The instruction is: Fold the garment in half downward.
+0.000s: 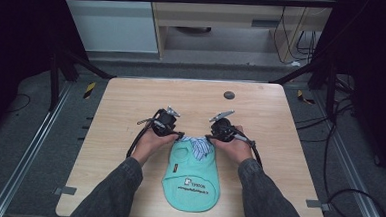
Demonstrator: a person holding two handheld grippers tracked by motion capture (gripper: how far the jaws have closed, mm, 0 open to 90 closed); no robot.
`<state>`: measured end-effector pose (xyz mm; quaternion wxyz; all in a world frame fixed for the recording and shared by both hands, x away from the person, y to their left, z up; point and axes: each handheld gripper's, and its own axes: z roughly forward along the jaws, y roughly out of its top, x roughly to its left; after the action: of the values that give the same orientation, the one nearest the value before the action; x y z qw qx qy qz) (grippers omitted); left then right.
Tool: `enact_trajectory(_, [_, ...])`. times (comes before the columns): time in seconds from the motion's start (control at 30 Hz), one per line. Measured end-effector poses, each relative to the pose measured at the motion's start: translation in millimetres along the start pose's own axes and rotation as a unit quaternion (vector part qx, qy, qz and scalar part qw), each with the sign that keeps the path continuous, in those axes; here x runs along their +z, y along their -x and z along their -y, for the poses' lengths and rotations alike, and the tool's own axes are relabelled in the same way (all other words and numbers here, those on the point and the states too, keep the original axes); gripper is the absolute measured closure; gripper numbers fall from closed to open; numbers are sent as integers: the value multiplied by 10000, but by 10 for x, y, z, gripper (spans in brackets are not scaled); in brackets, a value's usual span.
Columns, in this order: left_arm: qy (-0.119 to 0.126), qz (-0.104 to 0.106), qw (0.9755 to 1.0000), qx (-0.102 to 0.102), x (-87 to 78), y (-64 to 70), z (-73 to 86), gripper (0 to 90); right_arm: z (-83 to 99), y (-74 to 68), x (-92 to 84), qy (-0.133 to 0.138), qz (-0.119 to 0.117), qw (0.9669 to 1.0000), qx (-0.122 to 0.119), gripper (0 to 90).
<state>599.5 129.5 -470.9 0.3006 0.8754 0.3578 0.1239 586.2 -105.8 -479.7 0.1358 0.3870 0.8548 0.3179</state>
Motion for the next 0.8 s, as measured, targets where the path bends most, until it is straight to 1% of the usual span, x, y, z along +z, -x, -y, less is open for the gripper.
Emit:
enact_trajectory(0.07, [-86, -11, 10000, 38, 24, 14, 15, 458, 14, -4, 8, -2, 11, 10000, 9, 639])
enact_trajectory(0.13, [-123, -17, 9999, 77, 42, 17, 29, 458, 28, -6, 18, -29, -71, 10000, 32, 631])
enact_trajectory(0.17, [-138, -34, 9999, 72, 49, 21, 38, 458, 33, -8, 20, -58, -73, 10000, -16, 625])
enact_trajectory(0.2, [-165, -18, 9998, 85, 58, 22, 44, 458, 38, -18, 27, -68, -98, 9999, 10, 620])
enact_trajectory(0.3, [-175, 7, 9998, 84, 78, 23, 60, 456, 47, -32, 39, -116, -106, 9999, -32, 616])
enact_trajectory(0.47, [-179, 23, 9998, 84, 83, 21, 64, 459, 56, -30, 51, -196, -181, 9996, 23, 619])
enact_trajectory(0.57, [-191, 70, 9998, 65, 91, 25, 70, 468, 59, -26, 50, -196, -229, 9995, 9, 636])
enact_trajectory(0.6, [-181, 118, 9998, 24, 95, 20, 76, 472, 58, -31, 48, -214, -243, 9995, -38, 653])
enact_trajectory(0.7, [-155, 169, 9997, -37, 95, 12, 86, 488, 55, -36, 43, -249, -304, 9992, -54, 680])
enact_trajectory(0.73, [-141, 209, 9997, -10, 89, 15, 92, 511, 55, -42, 41, -259, -341, 9990, -83, 707])
enact_trajectory(0.77, [-141, 209, 9997, -10, 89, 15, 92, 533, 55, -42, 41, -259, -341, 9990, -83, 707])
enact_trajectory(0.8, [-147, 306, 9994, 22, 82, 31, 92, 572, 53, -51, 38, -282, -372, 9988, -113, 737])
